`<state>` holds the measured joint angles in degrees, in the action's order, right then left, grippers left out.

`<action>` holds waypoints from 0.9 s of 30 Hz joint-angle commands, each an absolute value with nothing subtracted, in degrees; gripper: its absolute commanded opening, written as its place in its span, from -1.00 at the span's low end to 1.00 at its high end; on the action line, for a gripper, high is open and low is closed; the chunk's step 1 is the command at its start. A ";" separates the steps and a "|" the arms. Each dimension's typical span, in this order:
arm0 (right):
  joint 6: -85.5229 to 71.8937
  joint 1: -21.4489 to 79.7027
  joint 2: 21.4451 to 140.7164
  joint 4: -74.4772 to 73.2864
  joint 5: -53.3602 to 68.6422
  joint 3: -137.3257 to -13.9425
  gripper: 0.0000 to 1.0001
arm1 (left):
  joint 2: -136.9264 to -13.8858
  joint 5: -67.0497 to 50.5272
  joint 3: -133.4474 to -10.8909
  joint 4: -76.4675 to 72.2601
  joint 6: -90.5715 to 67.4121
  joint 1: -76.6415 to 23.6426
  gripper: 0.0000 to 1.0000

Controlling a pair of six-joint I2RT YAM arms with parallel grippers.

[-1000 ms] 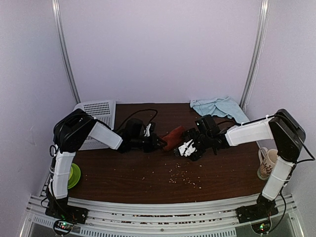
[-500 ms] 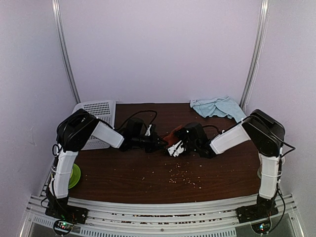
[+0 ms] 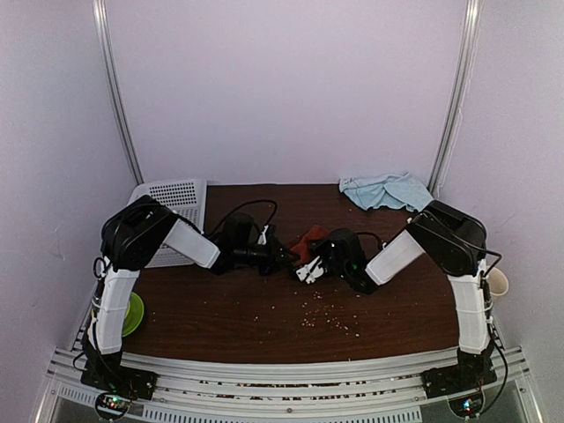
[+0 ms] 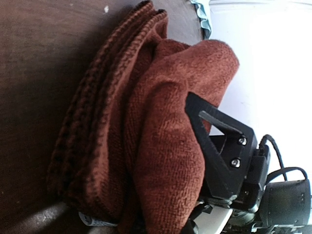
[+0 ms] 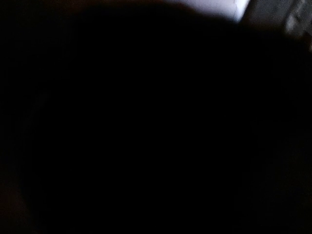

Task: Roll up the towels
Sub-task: Adjust the towel at the center of the board.

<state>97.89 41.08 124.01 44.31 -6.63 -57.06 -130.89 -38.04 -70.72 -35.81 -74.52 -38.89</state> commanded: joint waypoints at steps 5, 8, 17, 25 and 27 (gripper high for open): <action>100.31 41.02 124.26 43.69 -5.61 -53.06 -0.55 | -124.40 -37.43 -69.85 -26.41 -67.31 -39.14 -0.23; 99.09 41.04 122.64 45.37 -5.66 -52.08 -0.61 | -120.54 -35.21 -69.66 -21.16 -63.22 -39.19 -0.07; 95.34 41.95 113.13 35.26 -2.40 -49.62 -0.68 | -113.27 -20.91 -74.08 1.71 -48.12 -39.04 0.17; 94.54 44.28 104.31 25.87 -0.62 -45.69 -0.71 | -120.53 -28.32 -76.74 -0.22 -46.23 -38.76 0.25; 94.51 44.96 103.06 27.90 -0.63 -43.31 -0.71 | -121.95 -30.68 -76.32 -3.05 -47.25 -38.84 0.25</action>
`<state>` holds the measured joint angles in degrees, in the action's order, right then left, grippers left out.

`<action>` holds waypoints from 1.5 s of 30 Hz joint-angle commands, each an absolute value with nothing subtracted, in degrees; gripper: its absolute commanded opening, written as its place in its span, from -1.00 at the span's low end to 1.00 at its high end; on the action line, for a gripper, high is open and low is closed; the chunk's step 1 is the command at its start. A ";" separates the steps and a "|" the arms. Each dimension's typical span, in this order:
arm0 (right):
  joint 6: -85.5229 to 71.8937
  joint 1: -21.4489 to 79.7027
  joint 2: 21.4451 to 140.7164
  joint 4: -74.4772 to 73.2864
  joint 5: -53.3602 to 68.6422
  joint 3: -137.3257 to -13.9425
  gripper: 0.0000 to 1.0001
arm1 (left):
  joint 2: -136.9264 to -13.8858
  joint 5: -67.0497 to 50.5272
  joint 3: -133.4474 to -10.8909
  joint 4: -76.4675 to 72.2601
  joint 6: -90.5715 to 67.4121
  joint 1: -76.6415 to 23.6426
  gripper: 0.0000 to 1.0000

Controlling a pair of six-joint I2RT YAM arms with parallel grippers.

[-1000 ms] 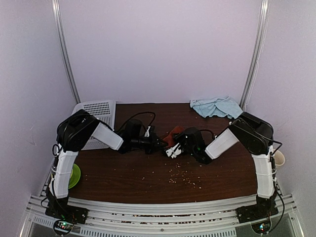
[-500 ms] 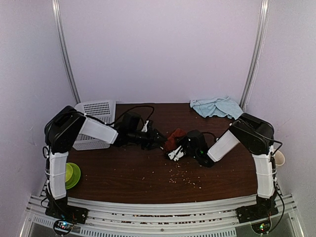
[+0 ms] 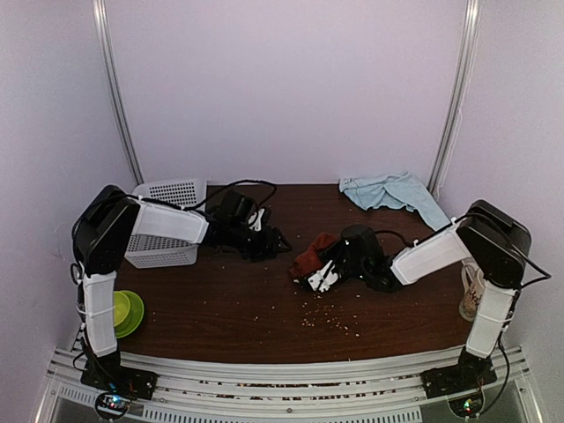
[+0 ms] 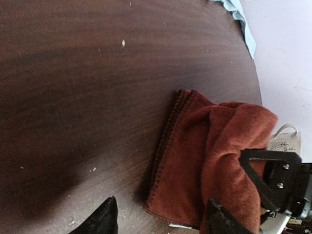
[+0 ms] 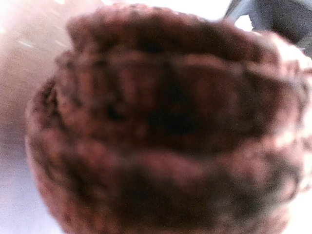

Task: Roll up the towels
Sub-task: Adjust the towel at the center of the board, then pick up the towel from the center of the board.

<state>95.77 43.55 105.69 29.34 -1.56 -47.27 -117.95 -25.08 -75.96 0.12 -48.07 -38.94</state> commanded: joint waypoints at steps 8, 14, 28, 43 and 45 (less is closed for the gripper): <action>95.17 46.67 105.05 40.09 -3.70 -36.89 -0.72 | -125.74 -39.49 -68.51 -23.56 -57.58 -38.84 0.28; 96.81 47.06 104.88 47.08 -4.65 -33.40 -0.76 | -128.71 -43.49 -64.55 -35.71 -64.51 -40.20 0.41; 97.42 48.32 105.66 51.48 -6.17 -31.65 -0.76 | -138.26 -52.29 -71.44 -41.02 -67.05 -44.05 0.57; 96.41 48.17 106.69 46.85 -5.53 -34.31 -0.76 | -138.78 -52.93 -76.82 -26.37 -55.70 -45.12 0.11; 96.25 48.24 106.70 45.68 -5.64 -34.68 -0.76 | -138.82 -52.28 -77.52 -24.00 -54.34 -45.10 -0.03</action>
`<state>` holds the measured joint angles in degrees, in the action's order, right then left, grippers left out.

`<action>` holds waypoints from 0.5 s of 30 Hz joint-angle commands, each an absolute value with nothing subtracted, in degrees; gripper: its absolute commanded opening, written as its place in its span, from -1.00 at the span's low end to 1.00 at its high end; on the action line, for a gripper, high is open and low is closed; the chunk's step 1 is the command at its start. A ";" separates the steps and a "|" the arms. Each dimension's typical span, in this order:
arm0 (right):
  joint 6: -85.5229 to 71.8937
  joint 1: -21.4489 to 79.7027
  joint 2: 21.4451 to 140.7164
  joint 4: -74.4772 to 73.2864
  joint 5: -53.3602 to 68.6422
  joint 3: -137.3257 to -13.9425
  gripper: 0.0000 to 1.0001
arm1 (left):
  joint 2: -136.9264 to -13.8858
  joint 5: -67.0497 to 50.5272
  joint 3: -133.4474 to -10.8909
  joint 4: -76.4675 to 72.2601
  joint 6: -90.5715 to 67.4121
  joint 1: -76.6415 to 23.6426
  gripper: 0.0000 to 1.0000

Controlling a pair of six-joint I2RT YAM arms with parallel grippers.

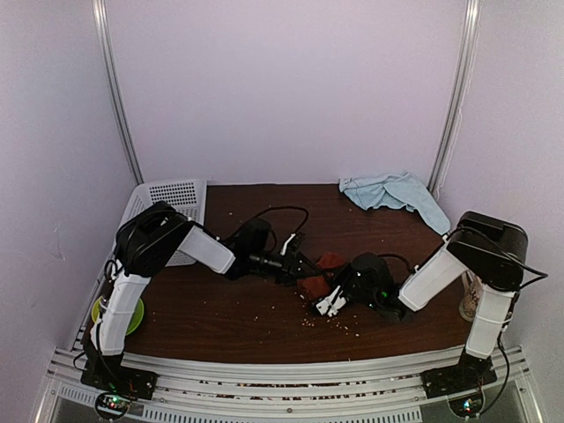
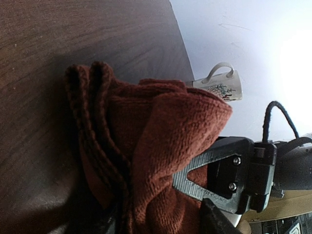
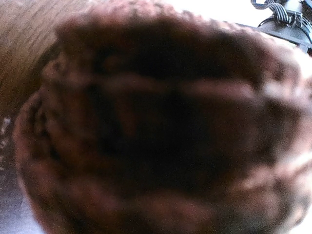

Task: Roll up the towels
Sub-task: Pick up the towel from the center of the board.

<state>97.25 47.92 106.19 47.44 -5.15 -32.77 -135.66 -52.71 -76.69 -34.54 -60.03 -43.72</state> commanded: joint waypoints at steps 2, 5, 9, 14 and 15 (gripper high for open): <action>96.11 48.24 106.74 44.66 -5.73 -35.01 -0.76 | -138.80 -50.89 -78.65 -20.01 -52.07 -45.13 -0.28; 95.91 48.11 106.62 42.55 -5.71 -35.68 -0.76 | -138.62 -48.88 -80.29 -15.04 -49.01 -45.12 -0.70; 95.10 48.05 106.57 39.90 -6.03 -36.83 -0.70 | -138.06 -48.34 -80.94 -13.66 -47.13 -45.10 -1.00; 90.12 47.04 102.81 33.85 -5.35 -39.76 0.27 | -136.60 -52.20 -77.31 -25.14 -51.49 -44.82 -1.00; 88.25 46.51 101.26 30.97 -4.31 -40.86 0.47 | -136.06 -52.85 -75.96 -28.60 -53.34 -44.54 -1.00</action>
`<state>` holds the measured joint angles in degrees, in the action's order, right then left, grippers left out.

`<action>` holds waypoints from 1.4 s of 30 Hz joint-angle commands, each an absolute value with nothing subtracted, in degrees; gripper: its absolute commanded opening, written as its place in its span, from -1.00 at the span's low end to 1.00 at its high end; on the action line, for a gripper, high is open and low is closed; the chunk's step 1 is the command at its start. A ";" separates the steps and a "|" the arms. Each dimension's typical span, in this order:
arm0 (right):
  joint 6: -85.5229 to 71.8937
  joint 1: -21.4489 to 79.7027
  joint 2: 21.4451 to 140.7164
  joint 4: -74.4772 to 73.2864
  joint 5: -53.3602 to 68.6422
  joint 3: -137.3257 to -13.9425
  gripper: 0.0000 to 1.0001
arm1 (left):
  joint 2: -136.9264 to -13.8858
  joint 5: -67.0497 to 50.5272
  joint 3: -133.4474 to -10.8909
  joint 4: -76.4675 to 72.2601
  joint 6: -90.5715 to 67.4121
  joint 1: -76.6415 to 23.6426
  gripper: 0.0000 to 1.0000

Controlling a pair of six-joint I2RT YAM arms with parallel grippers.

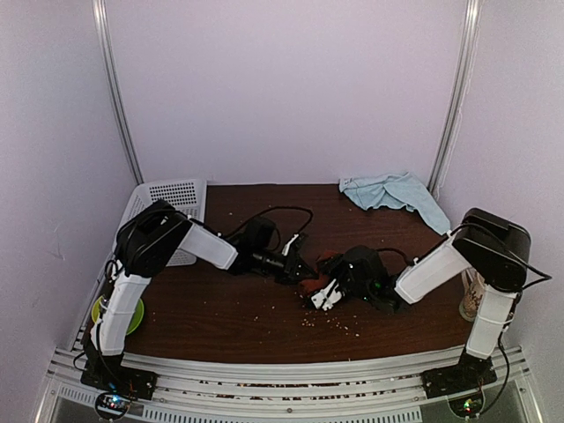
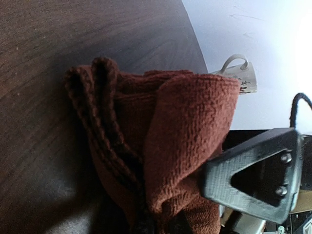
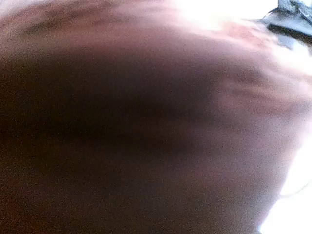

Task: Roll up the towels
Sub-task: Pick up the towel from the center of the board, then place the towel in the bin.

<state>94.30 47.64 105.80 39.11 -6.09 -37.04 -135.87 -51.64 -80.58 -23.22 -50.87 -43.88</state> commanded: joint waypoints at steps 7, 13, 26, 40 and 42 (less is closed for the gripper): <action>74.63 40.69 89.16 1.94 8.92 -54.45 1.00 | -127.68 -54.58 -69.01 -43.21 -61.67 -40.59 -1.00; 65.20 37.23 80.65 -6.55 18.06 -58.89 1.00 | -117.99 -51.98 -68.90 -33.70 -57.69 -38.15 -1.00; 55.55 36.82 75.19 -5.74 19.04 -58.36 1.00 | -93.02 -45.41 -61.69 -11.86 -49.91 -19.83 -1.00; 55.97 39.72 74.12 -4.29 17.87 -55.44 1.00 | -92.52 -55.54 -47.38 -19.10 -54.18 6.13 -1.00; 56.08 40.39 74.46 -4.13 17.54 -55.24 1.00 | -93.25 -55.07 -47.42 -19.38 -55.01 7.90 -1.00</action>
<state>56.58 39.24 75.42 -5.26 18.33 -56.25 -91.37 -52.12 -47.83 -13.78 -52.88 5.54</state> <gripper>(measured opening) 0.999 0.059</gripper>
